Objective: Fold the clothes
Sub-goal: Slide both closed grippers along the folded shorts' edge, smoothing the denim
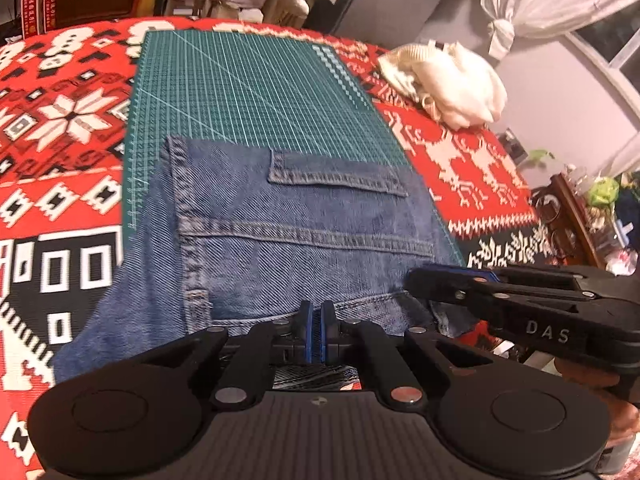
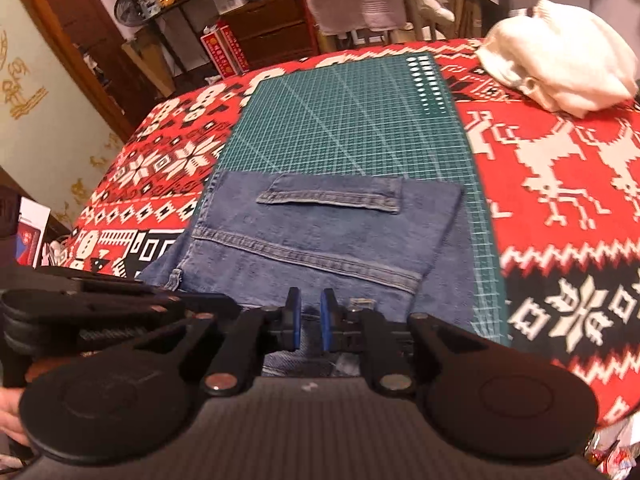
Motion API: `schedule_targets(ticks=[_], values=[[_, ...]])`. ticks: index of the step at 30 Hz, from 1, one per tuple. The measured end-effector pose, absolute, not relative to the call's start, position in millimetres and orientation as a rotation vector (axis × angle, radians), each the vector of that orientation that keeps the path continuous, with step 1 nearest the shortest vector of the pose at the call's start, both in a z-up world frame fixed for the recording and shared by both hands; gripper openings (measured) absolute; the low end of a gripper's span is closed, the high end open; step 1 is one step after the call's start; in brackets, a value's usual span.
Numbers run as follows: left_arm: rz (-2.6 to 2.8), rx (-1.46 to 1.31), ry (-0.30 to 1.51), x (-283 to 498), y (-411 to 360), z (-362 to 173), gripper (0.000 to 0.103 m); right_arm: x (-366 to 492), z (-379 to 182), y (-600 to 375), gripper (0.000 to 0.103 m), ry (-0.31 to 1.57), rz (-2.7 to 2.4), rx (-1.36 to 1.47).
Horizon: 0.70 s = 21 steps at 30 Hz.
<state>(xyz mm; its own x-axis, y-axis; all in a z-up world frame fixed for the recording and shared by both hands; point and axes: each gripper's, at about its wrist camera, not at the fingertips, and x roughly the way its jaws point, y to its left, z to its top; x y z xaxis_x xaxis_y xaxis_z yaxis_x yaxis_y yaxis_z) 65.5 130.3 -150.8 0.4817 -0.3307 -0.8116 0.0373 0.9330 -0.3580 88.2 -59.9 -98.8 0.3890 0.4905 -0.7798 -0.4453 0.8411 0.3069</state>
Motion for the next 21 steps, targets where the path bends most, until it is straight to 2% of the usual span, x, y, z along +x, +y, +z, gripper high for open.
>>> schedule_targets(ticks=[8, 21], values=[[-0.213, -0.355, 1.059, 57, 147, -160, 0.003, 88, -112, -61, 0.006, 1.012, 0.585, 0.040], [-0.173, -0.401, 1.040, 35, 171, -156, 0.003, 75, -110, -88, 0.006, 1.035, 0.551, 0.052]])
